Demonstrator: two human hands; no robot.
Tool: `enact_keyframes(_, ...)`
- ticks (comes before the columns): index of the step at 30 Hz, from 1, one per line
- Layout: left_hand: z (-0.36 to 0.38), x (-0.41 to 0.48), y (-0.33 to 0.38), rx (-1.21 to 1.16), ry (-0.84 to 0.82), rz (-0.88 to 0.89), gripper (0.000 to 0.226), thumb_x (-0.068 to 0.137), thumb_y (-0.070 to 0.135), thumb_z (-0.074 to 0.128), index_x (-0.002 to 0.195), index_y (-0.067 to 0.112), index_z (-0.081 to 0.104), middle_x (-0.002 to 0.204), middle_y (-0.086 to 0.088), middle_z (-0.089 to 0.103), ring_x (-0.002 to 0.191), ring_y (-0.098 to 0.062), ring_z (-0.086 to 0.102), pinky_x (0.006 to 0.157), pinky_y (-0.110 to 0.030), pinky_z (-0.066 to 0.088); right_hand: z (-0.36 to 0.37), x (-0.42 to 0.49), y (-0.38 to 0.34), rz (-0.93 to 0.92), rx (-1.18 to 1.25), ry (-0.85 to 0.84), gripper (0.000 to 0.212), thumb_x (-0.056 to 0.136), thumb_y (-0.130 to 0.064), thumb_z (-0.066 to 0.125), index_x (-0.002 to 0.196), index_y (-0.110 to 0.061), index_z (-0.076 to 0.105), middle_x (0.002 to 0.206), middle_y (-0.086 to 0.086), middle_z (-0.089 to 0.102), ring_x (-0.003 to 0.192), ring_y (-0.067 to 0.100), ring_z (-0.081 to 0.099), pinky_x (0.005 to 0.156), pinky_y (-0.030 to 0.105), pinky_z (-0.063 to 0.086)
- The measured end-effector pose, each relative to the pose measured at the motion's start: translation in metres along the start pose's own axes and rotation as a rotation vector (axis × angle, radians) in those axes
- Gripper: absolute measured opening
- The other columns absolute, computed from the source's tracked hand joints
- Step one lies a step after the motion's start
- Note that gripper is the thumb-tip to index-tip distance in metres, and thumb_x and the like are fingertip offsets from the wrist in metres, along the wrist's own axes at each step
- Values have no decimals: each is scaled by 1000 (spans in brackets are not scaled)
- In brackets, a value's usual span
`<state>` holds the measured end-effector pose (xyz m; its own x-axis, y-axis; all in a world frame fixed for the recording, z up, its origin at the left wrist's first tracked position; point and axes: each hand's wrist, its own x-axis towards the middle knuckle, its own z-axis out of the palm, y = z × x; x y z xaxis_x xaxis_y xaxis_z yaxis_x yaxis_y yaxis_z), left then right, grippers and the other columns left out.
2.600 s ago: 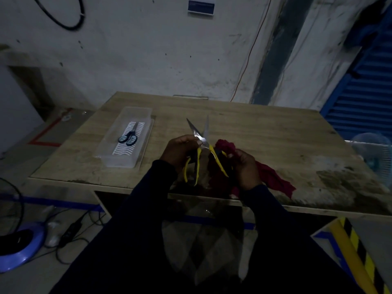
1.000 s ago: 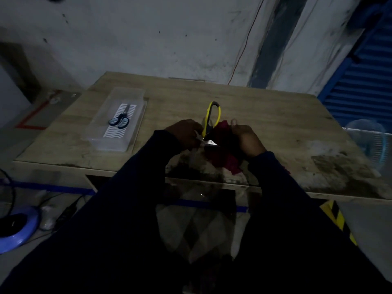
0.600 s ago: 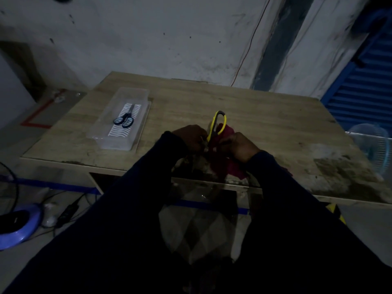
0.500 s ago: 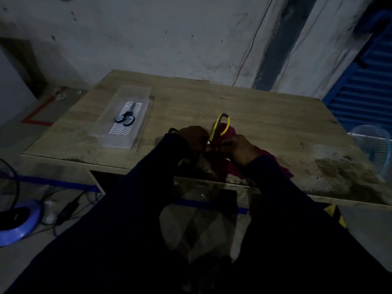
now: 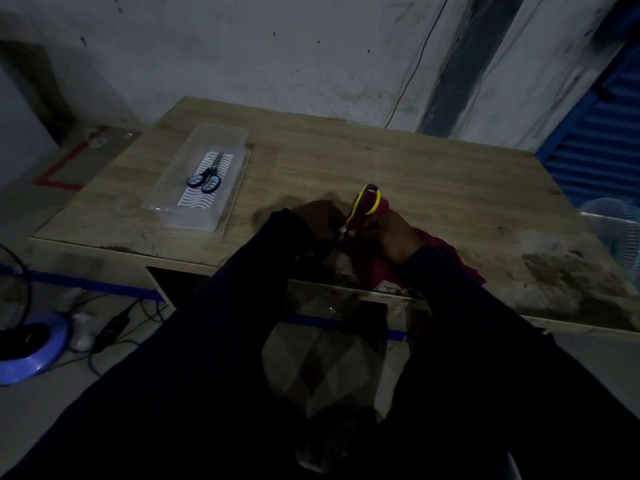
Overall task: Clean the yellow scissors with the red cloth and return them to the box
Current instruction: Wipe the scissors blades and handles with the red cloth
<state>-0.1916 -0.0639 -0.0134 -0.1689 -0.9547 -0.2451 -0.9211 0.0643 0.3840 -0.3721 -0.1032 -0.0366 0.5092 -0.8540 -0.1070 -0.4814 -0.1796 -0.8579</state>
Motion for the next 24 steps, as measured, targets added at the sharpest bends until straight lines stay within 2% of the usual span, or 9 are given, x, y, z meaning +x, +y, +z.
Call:
enact_keyframes(3,-2,3,-4,-37,6,4,49,72,49,57,91,7,73,96,-14,71,95,-26,66,81,-34,50,-7,1,9,-19,-56,-56,15,83,-11,69,69,-15,70,71,-6,73,67,0,61,68,27,53)
enact_keyframes(5,-2,4,-5,-37,-7,-10,44,77,46,62,90,5,72,96,-16,70,95,-28,66,80,-33,49,-12,1,11,0,-25,-107,11,82,-8,65,85,0,71,84,19,73,75,12,60,74,31,52)
enact_keyframes(6,-2,5,-5,-36,-1,-19,39,82,41,65,90,4,71,97,-17,69,95,-28,65,78,-32,47,-15,1,13,7,11,-128,12,85,-3,62,89,7,68,80,21,71,71,12,59,70,26,50)
enact_keyframes(8,-1,8,-7,-50,15,-25,35,85,37,67,92,3,70,97,-17,68,94,-27,64,78,-33,48,-18,-2,10,39,51,-123,13,90,9,53,83,6,63,58,-2,67,53,-1,55,55,13,46)
enact_keyframes(11,1,11,-10,-64,24,-26,35,84,37,70,95,4,72,100,-16,69,96,-26,65,85,-39,51,-16,-3,9,56,84,-116,24,92,9,50,74,-4,60,46,-12,60,40,-6,50,45,7,40)
enact_keyframes(14,1,14,-11,-53,29,-20,31,83,33,71,99,6,73,102,-15,71,98,-27,65,86,-38,51,-12,5,9,66,68,-62,10,86,-6,67,85,4,70,71,3,71,64,9,62,67,21,49)
enact_keyframes(17,3,17,-10,-35,16,-6,26,89,27,66,101,6,73,104,-14,70,99,-27,65,73,-26,41,-7,10,6,73,-10,-30,17,81,-21,76,89,-6,76,88,7,75,78,16,66,79,30,54)
enact_keyframes(21,0,14,-5,4,9,2,22,91,19,61,104,5,71,110,-16,68,105,-28,62,70,-22,33,6,7,8,-20,-20,82,14,82,-10,75,70,-10,68,57,-14,68,54,-8,59,57,14,50)
enact_keyframes(24,-4,10,-4,-23,-38,-20,37,78,34,66,104,8,72,109,-12,70,105,-27,63,84,-25,45,2,6,8,-36,26,18,14,83,0,69,93,10,68,88,8,74,76,13,67,80,32,59)
